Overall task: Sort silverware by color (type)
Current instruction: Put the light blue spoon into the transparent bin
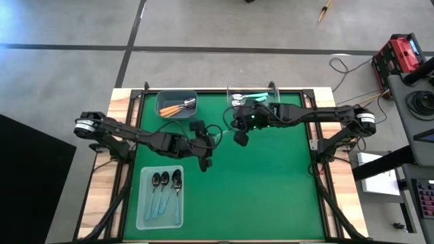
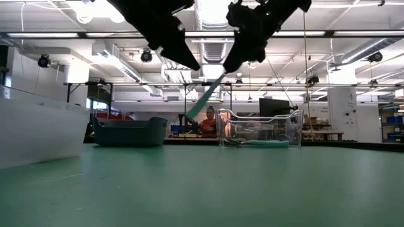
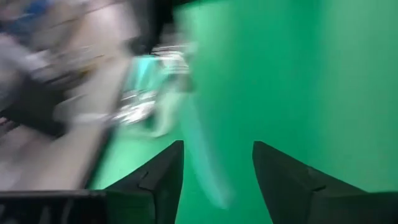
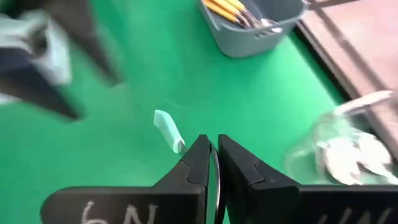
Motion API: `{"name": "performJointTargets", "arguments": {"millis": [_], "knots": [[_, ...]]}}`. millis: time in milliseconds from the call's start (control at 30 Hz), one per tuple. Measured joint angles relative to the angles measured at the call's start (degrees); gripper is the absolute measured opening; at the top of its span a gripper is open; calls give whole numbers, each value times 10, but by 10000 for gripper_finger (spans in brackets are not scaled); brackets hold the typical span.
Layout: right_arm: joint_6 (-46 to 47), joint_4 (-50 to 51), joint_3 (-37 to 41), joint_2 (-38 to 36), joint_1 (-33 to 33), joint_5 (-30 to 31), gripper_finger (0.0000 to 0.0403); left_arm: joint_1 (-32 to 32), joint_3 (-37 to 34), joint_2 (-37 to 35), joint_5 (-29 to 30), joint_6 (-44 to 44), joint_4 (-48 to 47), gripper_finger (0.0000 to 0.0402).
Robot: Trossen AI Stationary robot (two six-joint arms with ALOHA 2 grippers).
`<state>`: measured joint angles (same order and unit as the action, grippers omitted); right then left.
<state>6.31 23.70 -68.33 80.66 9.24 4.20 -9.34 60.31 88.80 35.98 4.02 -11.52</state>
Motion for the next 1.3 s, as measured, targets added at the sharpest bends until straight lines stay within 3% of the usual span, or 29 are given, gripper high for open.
{"name": "performJointTargets", "arguments": {"millis": [133,233,467,667,1000,1300], "knots": [[-23,56,-22,0,-11,38,13,21,-4,-2,-179,41,30,178],[-28,82,-36,1,-21,51,13,43,-19,-2,-242,43,79,178],[-35,156,-61,1,-61,137,13,85,-89,-15,-261,29,211,178],[-39,166,-64,1,-84,152,13,103,-130,-4,-297,15,349,178],[-79,136,-64,1,-103,154,13,135,-132,69,-296,17,433,178],[-85,137,-64,1,-104,154,13,142,-132,87,-311,17,466,178]]}}
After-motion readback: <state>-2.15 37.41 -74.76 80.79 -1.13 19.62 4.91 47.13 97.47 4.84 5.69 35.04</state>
